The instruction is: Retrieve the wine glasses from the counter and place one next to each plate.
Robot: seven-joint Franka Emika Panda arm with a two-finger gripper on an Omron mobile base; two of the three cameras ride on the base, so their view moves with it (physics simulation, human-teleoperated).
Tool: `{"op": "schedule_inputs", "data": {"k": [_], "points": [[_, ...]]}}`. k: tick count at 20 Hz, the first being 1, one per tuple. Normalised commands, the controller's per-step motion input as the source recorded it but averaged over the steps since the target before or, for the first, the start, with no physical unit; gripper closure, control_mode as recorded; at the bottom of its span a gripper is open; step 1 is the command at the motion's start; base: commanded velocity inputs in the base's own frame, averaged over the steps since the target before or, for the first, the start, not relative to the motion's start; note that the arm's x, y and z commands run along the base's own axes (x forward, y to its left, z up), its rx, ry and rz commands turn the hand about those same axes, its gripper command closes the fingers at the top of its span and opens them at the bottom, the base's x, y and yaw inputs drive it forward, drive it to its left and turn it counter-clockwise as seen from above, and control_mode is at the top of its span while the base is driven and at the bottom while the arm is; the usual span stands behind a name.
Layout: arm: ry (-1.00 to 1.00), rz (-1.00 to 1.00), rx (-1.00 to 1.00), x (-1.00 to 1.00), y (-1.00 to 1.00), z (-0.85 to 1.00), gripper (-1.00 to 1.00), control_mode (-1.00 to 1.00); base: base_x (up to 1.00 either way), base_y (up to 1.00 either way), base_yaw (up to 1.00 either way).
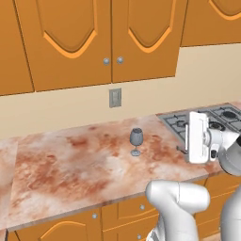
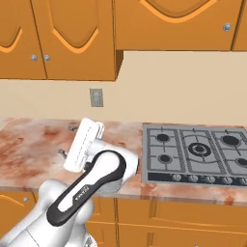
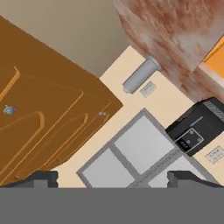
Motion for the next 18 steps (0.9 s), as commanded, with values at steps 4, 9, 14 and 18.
{"op": "schedule_inputs", "data": {"k": [4,9,14,18], "points": [[0.46,0.09,-0.02,0.35,-0.13,-0.34,-1.00,-1.00,0.00,0.00,0.00],[0.43,0.01,-0.05,0.58,-0.02,-0.35,-1.00,-1.00,0.00,0.00,0.00],[0.21,0.00,-0.09,0.62,0.06,-0.11,-1.00,-1.00,0.00,0.00,0.00],[0.11,0.00,-0.08,0.51,0.00,-0.09,-1.00,-1.00,0.00,0.00,0.00]]}}
